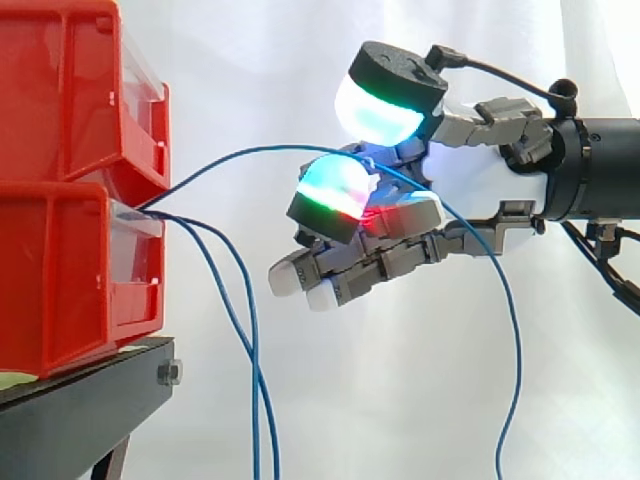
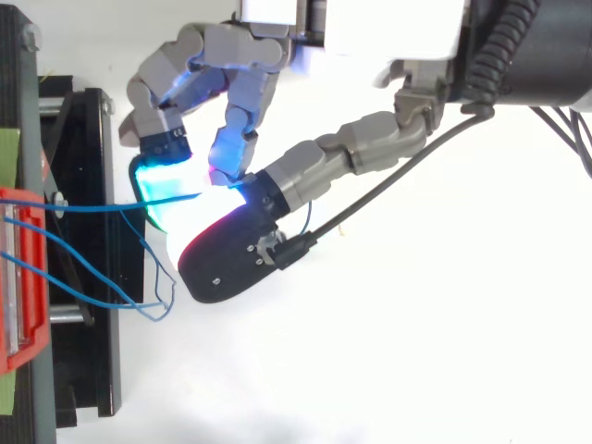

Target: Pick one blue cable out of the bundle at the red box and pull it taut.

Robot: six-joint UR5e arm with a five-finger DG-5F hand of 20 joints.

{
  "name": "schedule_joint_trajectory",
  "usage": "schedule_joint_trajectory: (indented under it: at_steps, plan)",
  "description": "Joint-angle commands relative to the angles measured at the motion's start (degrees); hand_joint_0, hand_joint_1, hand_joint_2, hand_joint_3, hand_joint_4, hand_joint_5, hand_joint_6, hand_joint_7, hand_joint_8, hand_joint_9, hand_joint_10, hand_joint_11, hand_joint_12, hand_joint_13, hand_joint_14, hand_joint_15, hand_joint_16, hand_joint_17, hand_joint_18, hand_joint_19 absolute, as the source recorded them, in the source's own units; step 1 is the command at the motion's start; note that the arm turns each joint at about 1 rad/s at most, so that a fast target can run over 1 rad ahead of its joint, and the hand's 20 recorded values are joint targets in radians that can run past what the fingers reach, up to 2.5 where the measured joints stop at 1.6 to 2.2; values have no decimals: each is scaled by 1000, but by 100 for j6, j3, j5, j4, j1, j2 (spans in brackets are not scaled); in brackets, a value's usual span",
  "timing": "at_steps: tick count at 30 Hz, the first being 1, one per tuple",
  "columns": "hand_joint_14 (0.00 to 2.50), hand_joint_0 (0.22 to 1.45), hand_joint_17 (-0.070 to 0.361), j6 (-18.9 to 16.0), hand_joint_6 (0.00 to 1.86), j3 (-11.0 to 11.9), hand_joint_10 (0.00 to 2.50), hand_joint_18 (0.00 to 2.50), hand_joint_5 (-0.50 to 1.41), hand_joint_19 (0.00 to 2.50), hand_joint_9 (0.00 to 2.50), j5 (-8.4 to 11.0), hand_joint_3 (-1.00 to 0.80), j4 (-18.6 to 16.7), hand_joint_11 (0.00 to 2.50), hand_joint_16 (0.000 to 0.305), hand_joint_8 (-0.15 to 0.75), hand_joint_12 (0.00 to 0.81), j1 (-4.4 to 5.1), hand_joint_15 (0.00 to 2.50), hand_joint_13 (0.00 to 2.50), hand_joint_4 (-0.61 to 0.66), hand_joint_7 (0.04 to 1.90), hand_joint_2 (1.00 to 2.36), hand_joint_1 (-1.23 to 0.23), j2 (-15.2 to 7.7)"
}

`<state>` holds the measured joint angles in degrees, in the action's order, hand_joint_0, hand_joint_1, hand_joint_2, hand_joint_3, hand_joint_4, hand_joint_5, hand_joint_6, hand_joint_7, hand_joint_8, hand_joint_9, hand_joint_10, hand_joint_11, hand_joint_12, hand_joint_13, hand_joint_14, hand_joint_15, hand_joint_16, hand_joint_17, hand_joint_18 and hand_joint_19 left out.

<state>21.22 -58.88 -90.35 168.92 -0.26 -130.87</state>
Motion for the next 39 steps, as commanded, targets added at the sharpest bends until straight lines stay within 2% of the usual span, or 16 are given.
schedule_joint_trajectory:
  at_steps: [1, 6, 12, 16, 20, 21, 23, 26, 27, 29, 31, 33, 34, 35, 39]
  plan:
    - [9, 596, 108, 5, 782, 8, 12, 450, -50, 306, 1251, 0, -382, 9, 1323, 48, 339, 362, 0, 261, 536, 192, 1129, 1010, -602, 0]
    - [9, 604, 109, 5, 786, 17, 14, 477, -42, 303, 1265, 0, -287, 53, 1331, 48, 345, 367, 0, 263, 550, 189, 1141, 1016, -690, 0]
    - [10, 604, 109, 5, 822, 35, 13, 528, -44, 288, 1260, 9, -217, 80, 1323, 48, 356, 368, 18, 272, 581, 195, 1272, 1019, -791, 0]
    - [10, 614, 110, 5, 832, 35, 13, 539, -47, 298, 1245, 44, -212, 80, 1312, 49, 361, 369, 26, 272, 587, 201, 1296, 1020, -847, 0]
    - [10, 598, 111, 5, 850, 52, 14, 533, -67, 293, 1213, 44, -259, 80, 1310, 49, 352, 372, 26, 273, 576, 241, 1238, 1017, -886, 0]
    - [9, 584, 112, 5, 848, 61, 16, 524, -67, 294, 1214, 44, -377, 80, 1283, 50, 353, 372, 26, 268, 567, 235, 1202, 1010, -861, -9]
    - [9, 554, 114, 5, 830, 78, 15, 510, -62, 309, 1219, 44, -427, 80, 1236, 50, 357, 375, 26, 266, 559, 219, 1172, 1005, -754, 0]
    - [9, 586, 110, 5, 802, 78, 19, 492, -50, 334, 1225, 44, -408, 80, 1155, 49, 338, 364, 26, 259, 553, 194, 1150, 1008, -572, 0]
    - [10, 592, 110, 5, 784, 78, 19, 488, -45, 343, 1237, 44, -392, 80, 1121, 49, 340, 362, 35, 270, 550, 202, 1165, 1009, -553, 0]
    - [10, 594, 110, 5, 776, 87, 15, 476, -43, 341, 1225, 44, -377, 80, 1077, 49, 338, 362, 35, 273, 544, 221, 1151, 1010, -543, 0]
    - [9, 596, 110, 5, 736, 78, 18, 463, -30, 346, 1217, 44, -351, 80, 922, 49, 337, 360, 44, 254, 529, 269, 1165, 1012, -533, 0]
    - [10, 595, 110, 5, 653, 87, 18, 451, -7, 331, 1199, 44, -320, 80, 796, 49, 335, 359, 35, 239, 516, 318, 1313, 1014, -529, 0]
    - [9, 595, 110, 5, 651, 78, 18, 449, -6, 330, 1199, 44, -316, 88, 799, 49, 331, 359, 44, 240, 516, 320, 1312, 1014, -529, 0]
    - [10, 594, 110, 5, 601, 78, 19, 445, 5, 341, 1199, 44, -293, 88, 775, 49, 332, 360, 44, 235, 514, 344, 1418, 1015, -530, -9]
    - [8, 599, 115, 5, 558, 78, 18, 476, 18, 312, 1213, 44, -202, 80, 773, 51, 350, 372, 35, 217, 524, 353, 1507, 1018, -602, 0]
